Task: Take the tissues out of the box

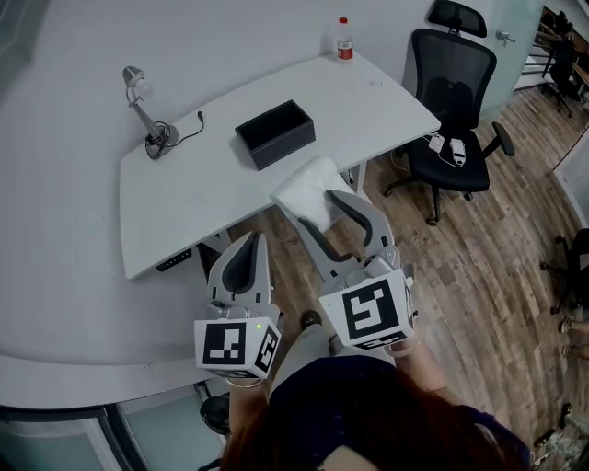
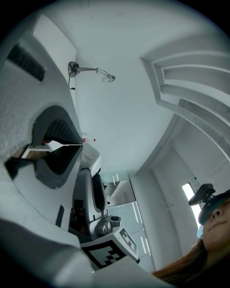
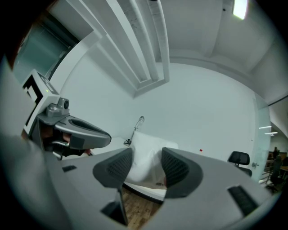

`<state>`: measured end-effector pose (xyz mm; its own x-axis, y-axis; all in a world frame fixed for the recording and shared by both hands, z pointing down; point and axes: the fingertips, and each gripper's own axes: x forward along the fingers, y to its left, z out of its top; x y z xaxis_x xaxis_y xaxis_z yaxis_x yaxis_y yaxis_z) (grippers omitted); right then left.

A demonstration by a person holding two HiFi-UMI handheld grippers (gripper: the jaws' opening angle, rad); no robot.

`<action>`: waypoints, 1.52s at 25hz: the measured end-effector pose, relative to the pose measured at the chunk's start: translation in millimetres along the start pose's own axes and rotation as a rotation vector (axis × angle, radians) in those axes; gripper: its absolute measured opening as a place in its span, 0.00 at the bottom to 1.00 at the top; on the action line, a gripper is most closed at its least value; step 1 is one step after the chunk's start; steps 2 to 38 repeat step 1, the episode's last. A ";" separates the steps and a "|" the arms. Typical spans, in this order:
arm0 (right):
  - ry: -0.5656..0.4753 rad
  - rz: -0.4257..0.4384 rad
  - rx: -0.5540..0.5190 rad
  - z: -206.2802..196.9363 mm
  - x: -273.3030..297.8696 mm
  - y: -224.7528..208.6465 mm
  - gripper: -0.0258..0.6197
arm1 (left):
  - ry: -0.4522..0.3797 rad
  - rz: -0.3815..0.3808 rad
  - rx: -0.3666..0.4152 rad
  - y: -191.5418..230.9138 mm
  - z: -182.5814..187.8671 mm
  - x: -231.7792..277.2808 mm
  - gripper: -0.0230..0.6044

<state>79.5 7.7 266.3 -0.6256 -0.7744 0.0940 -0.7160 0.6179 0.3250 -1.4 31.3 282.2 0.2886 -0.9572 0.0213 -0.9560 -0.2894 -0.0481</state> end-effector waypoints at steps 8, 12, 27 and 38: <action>0.003 0.000 -0.003 -0.7 2.5 -0.6 0.37 | 0.002 -0.001 0.000 1.7 -0.9 2.1 0.08; 0.003 0.000 -0.003 -0.7 2.5 -0.6 0.37 | 0.002 -0.001 0.000 1.7 -0.9 2.1 0.08; 0.003 0.000 -0.003 -0.7 2.5 -0.6 0.37 | 0.002 -0.001 0.000 1.7 -0.9 2.1 0.08; 0.003 0.000 -0.003 -0.7 2.5 -0.6 0.37 | 0.002 -0.001 0.000 1.7 -0.9 2.1 0.08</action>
